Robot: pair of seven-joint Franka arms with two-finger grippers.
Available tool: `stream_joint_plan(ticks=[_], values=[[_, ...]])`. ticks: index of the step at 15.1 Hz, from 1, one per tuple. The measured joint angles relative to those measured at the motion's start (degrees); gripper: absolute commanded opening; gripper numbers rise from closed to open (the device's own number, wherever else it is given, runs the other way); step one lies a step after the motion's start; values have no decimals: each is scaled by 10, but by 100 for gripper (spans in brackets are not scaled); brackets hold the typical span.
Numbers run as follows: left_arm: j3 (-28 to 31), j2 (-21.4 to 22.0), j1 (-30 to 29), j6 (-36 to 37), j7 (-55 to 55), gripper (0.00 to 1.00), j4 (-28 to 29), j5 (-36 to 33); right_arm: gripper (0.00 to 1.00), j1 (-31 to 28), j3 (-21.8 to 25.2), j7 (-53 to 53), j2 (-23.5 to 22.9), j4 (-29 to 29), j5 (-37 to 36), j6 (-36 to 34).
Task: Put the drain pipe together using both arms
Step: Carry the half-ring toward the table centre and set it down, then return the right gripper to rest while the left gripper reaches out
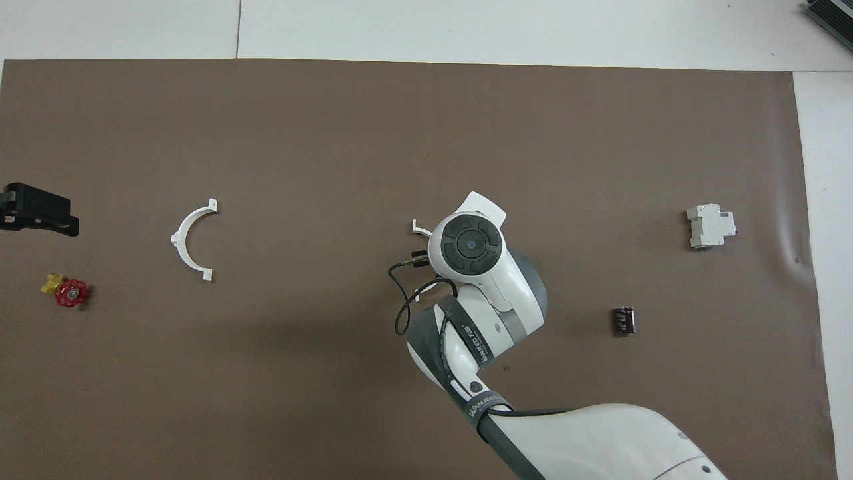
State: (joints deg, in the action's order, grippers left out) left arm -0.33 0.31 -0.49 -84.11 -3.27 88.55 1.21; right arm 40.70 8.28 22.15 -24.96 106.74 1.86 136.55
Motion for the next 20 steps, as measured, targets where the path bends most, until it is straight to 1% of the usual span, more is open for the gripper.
stream_joint_plan(ticks=[5,6,8,13,16,20], values=[[0,0,0,0,0,100,0,0,100,3,1,0,6,-4,0,-1],[0,0,0,0,0,100,0,0,100,0,4,0,12,-8,0,-6],[0,0,0,0,0,100,0,0,100,-19,8,0,37,-24,0,-40],[0,0,0,0,0,100,0,0,100,-113,12,-5,117,-39,0,-137],[0,0,0,0,0,100,0,0,100,-172,13,-43,149,-44,0,-195],[-1,0,0,4,0,100,1,0,100,-250,14,-100,187,-45,-1,-298]])
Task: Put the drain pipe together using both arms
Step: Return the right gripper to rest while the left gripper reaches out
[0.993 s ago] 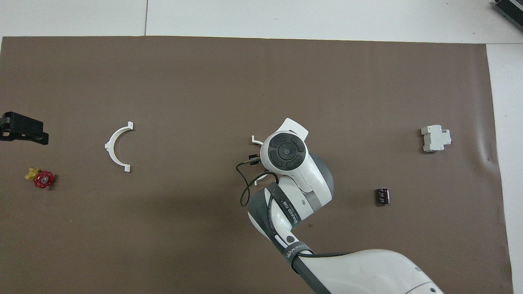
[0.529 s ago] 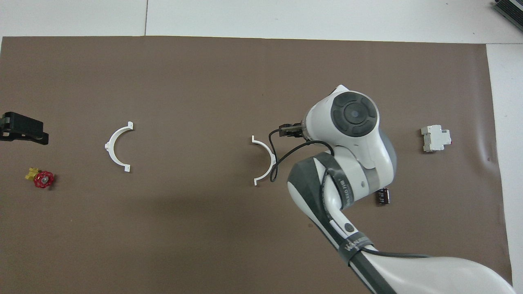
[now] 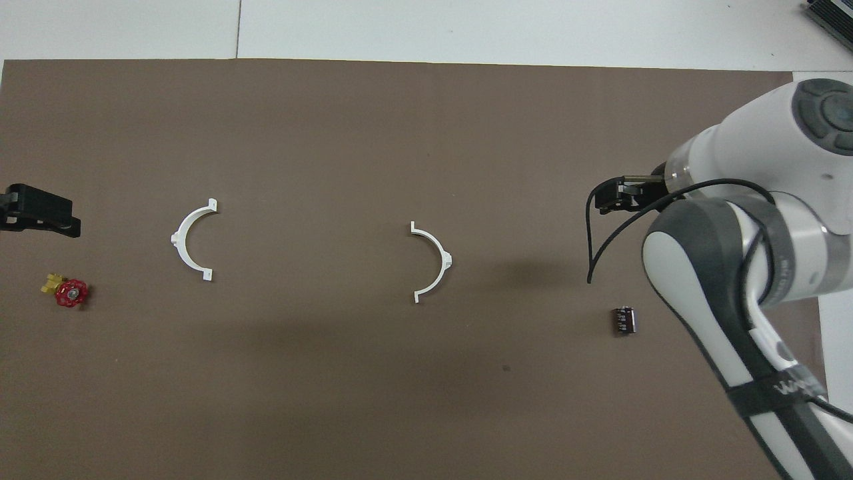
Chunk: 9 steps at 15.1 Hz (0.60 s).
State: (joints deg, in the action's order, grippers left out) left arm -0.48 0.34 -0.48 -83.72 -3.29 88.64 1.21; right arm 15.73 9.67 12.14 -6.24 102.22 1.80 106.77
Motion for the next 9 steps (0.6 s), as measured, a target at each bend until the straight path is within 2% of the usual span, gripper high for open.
stream_joint_plan(ticks=[2,3,7,9], values=[[0,5,0,-17,-4,100,16,0,100,-29,0,-31,11,0,-7,-35],[0,12,0,-52,-11,100,39,0,100,-43,0,-48,14,1,-11,-45],[-1,58,0,-241,-28,100,206,0,100,-93,1,-108,23,1,-13,-60],[0,65,0,-302,-33,100,267,0,100,-108,1,-131,29,1,-13,-63]])
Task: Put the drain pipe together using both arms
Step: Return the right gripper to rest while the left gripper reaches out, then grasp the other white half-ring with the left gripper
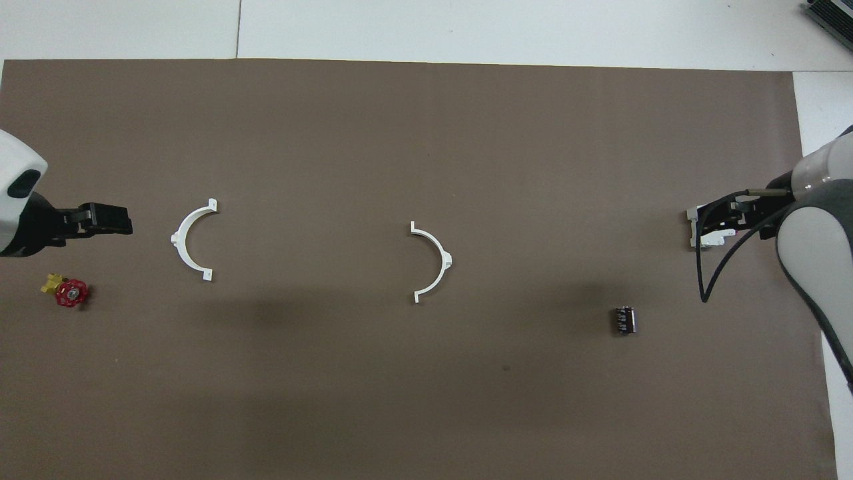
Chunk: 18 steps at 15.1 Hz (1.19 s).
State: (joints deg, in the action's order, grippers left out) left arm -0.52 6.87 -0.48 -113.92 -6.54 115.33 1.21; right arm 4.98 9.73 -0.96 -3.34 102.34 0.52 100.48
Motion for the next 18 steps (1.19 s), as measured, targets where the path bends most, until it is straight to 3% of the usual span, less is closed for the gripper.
stream_joint_plan(ticks=[5,8,11,18], values=[[2,-38,0,-134,-39,100,84,0,100,-17,0,-26,30,-9,-1,-21],[1,-62,0,-202,-109,100,123,0,100,-17,-3,-28,49,-61,-1,-88],[-1,-77,1,-232,-162,100,142,0,100,-14,-8,-28,52,-105,-10,-148],[-3,-153,1,-313,-172,100,154,0,100,-8,-10,-28,49,-103,-18,-153]])
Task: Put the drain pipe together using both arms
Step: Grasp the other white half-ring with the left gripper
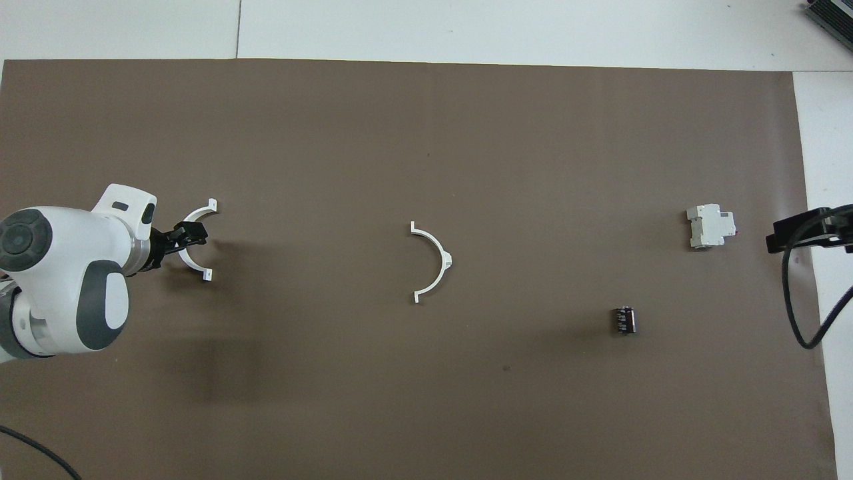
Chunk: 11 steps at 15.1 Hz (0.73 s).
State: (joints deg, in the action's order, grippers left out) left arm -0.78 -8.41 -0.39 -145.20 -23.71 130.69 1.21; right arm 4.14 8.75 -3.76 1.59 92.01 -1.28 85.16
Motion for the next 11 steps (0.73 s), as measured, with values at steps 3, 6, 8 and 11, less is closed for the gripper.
stream_joint_plan(ticks=[3,6,8,11], values=[[0,-10,0,-6,0,26,0,0,100,1,0,0,0,0,-1,0],[-1,-7,1,-6,1,0,-2,0,100,1,-2,0,0,-8,-2,0],[-3,-6,5,0,1,0,-5,0,100,1,-2,1,1,-11,-2,0],[-4,-5,22,26,1,0,-17,0,100,1,-2,2,1,-9,-2,0]])
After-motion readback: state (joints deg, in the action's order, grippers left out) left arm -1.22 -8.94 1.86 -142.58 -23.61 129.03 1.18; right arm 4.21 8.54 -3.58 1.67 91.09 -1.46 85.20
